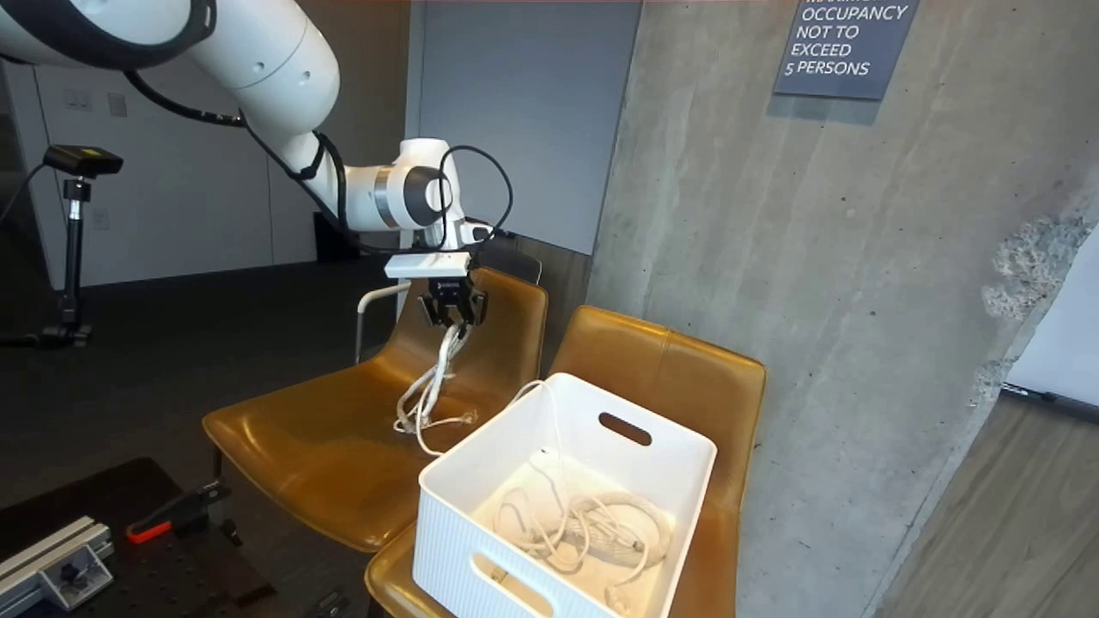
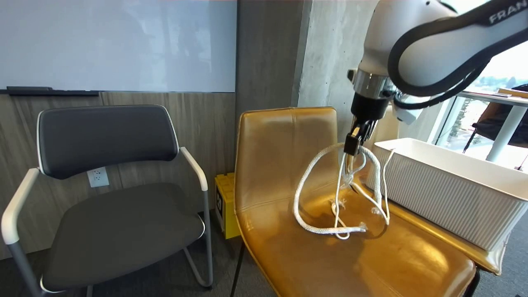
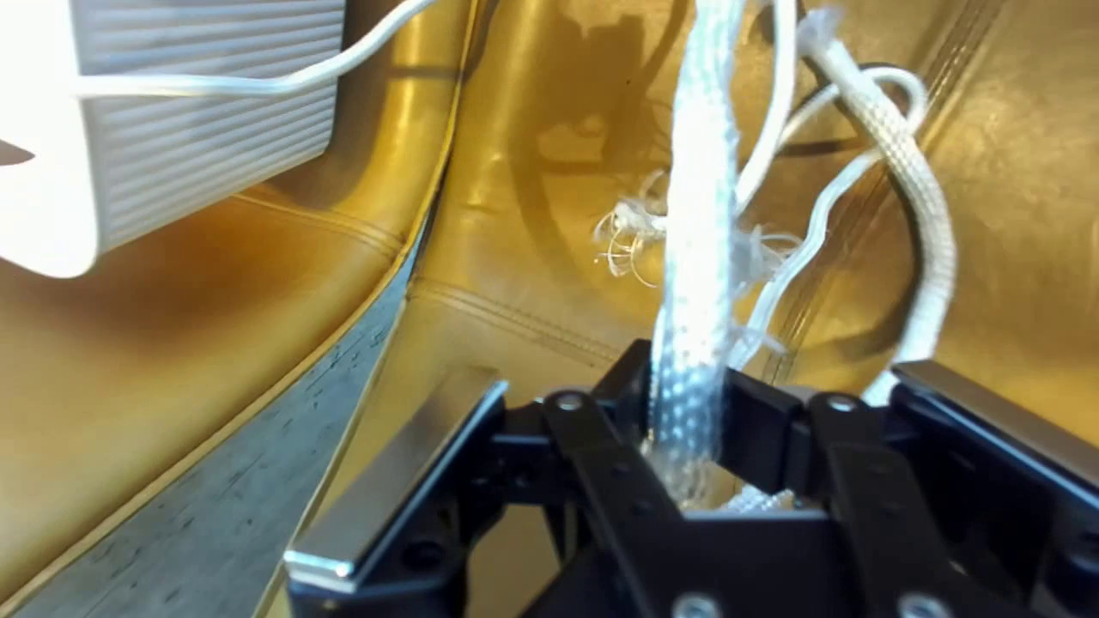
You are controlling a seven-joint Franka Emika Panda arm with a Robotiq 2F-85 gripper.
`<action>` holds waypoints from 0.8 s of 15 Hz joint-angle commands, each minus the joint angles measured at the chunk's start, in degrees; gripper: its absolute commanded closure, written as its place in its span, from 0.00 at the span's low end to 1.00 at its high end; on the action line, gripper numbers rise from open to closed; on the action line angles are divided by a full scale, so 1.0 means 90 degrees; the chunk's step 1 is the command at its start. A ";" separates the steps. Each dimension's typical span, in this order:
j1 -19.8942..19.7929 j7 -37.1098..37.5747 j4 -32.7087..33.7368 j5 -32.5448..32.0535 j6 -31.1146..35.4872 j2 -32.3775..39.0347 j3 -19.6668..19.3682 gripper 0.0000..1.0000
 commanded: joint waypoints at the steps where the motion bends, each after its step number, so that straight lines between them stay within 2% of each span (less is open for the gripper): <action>1: -0.0038 0.0162 -0.0389 -0.0363 -0.0638 -0.1169 -0.0052 0.98; 8: -0.0616 -0.0151 0.0701 -0.0884 -0.2190 -0.2291 -0.0129 0.98; 12: -0.1188 -0.0601 0.1902 -0.0928 -0.2981 -0.2254 -0.0260 0.98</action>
